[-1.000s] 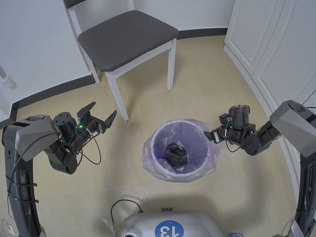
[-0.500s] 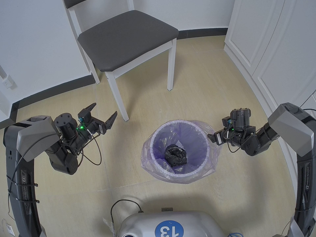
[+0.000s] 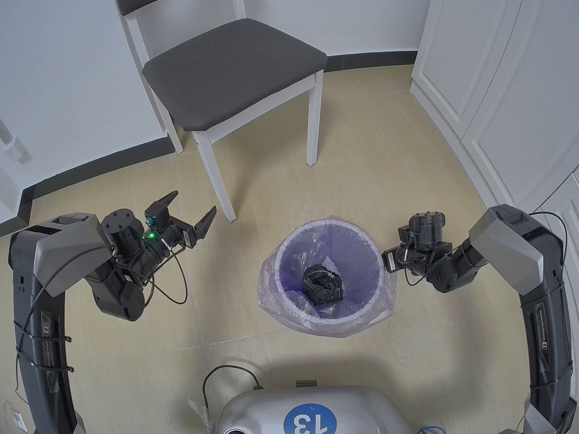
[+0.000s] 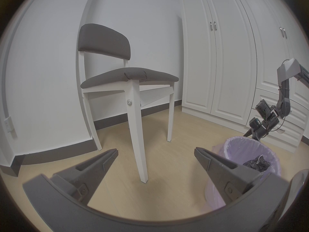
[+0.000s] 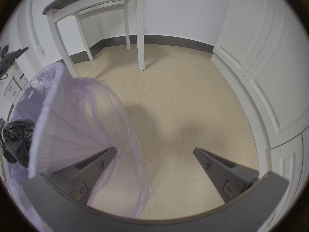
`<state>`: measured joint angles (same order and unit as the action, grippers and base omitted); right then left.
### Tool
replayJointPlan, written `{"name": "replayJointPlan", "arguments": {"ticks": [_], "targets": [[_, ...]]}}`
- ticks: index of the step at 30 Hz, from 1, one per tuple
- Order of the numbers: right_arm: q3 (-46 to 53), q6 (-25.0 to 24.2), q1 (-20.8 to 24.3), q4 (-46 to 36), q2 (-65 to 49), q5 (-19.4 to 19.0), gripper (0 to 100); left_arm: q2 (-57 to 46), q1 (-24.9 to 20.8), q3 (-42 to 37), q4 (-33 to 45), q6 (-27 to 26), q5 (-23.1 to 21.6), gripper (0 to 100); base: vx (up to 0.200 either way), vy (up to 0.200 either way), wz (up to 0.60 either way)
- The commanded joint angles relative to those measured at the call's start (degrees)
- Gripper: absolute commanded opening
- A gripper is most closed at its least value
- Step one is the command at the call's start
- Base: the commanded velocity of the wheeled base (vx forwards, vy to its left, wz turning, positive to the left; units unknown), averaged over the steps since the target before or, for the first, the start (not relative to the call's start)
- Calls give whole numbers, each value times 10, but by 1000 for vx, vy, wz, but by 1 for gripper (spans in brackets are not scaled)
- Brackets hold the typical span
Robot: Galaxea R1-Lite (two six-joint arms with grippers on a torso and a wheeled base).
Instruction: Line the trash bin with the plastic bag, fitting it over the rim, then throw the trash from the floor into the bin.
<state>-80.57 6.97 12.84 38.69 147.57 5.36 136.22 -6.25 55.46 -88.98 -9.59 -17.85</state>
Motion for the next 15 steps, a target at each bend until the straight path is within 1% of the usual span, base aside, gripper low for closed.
{"name": "replayJointPlan", "arguments": {"ticks": [1,9,15], "targets": [[-28,-6,0,1,40,1,100,8,-6,-2,-10,0,-1,100,0,0,0],[-92,-10,0,1,93,2,100,39,-23,-1,-10,2,-6,100,0,0,0],[-153,-42,0,-8,117,2,100,61,-34,-12,-10,12,-44,100,0,0,0]]}}
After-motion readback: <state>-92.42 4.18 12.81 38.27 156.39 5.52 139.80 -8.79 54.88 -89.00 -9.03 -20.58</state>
